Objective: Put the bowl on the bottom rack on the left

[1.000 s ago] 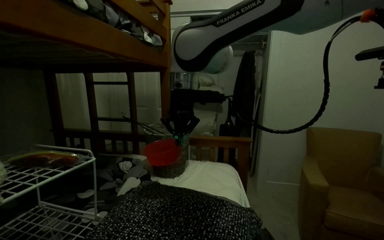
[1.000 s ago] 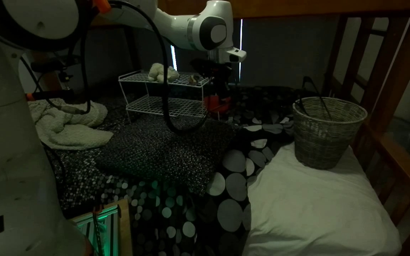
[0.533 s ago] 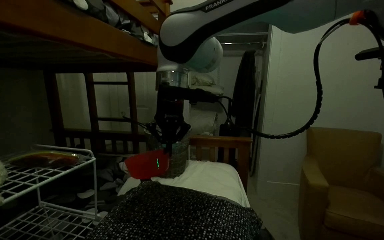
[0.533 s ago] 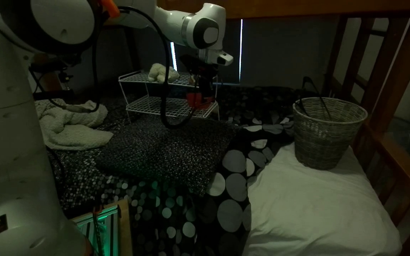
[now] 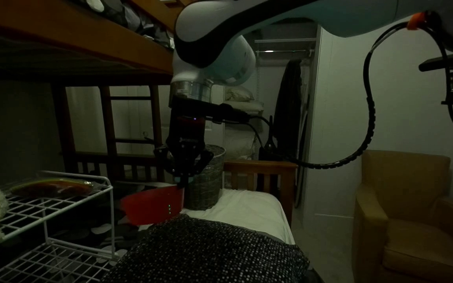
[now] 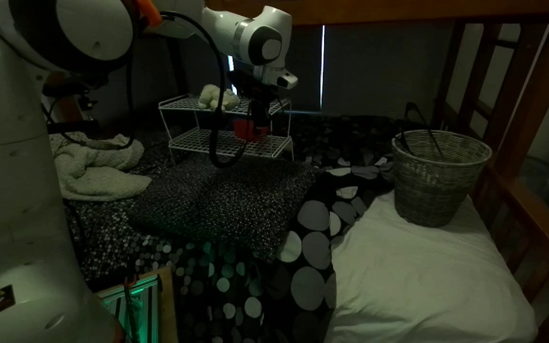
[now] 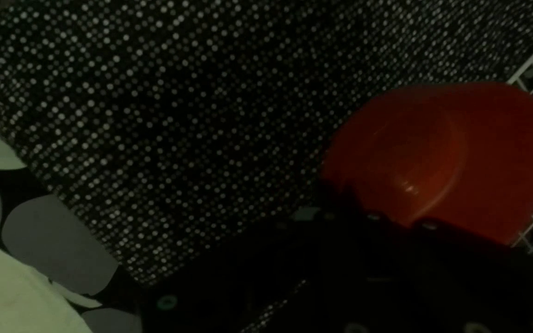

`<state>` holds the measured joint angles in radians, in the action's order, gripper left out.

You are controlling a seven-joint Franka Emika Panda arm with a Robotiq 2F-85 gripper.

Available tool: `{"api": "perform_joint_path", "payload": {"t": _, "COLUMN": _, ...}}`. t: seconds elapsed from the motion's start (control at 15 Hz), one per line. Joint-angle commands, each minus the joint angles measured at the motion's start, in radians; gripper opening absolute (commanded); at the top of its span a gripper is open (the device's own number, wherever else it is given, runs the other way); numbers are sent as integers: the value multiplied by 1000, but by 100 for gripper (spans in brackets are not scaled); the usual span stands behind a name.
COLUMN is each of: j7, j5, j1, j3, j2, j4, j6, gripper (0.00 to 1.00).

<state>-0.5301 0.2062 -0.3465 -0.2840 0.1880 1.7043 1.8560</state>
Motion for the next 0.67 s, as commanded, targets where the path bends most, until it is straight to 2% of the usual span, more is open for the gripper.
{"api": "perform_joint_path", "payload": {"t": 0.0, "j7": 2, "j5": 67, "j1": -22, "j3": -20, "j2": 39, "j4": -45, "j6": -69, "gripper": 1}}
{"api": "perform_joint_path", "payload": {"t": 0.27, "j7": 32, "j5": 74, "j1": -32, "j3": -24, "j2": 32, "j4": -58, "j6": -127, "gripper": 1}}
{"api": "perform_joint_path", "payload": {"t": 0.33, "j7": 5, "j5": 62, "j1": -42, "j3": -20, "j2": 42, "j4": -45, "j6": -79, "gripper": 4}}
{"api": "perform_joint_path", "payload": {"t": 0.53, "j7": 17, "j5": 62, "j1": -41, "j3": -20, "j2": 42, "j4": -63, "j6": -102, "gripper": 1}}
{"api": "perform_joint_path", "payload": {"t": 0.6, "j7": -27, "j5": 26, "j1": -62, "j3": -22, "j2": 49, "j4": -54, "j6": -59, "gripper": 1}}
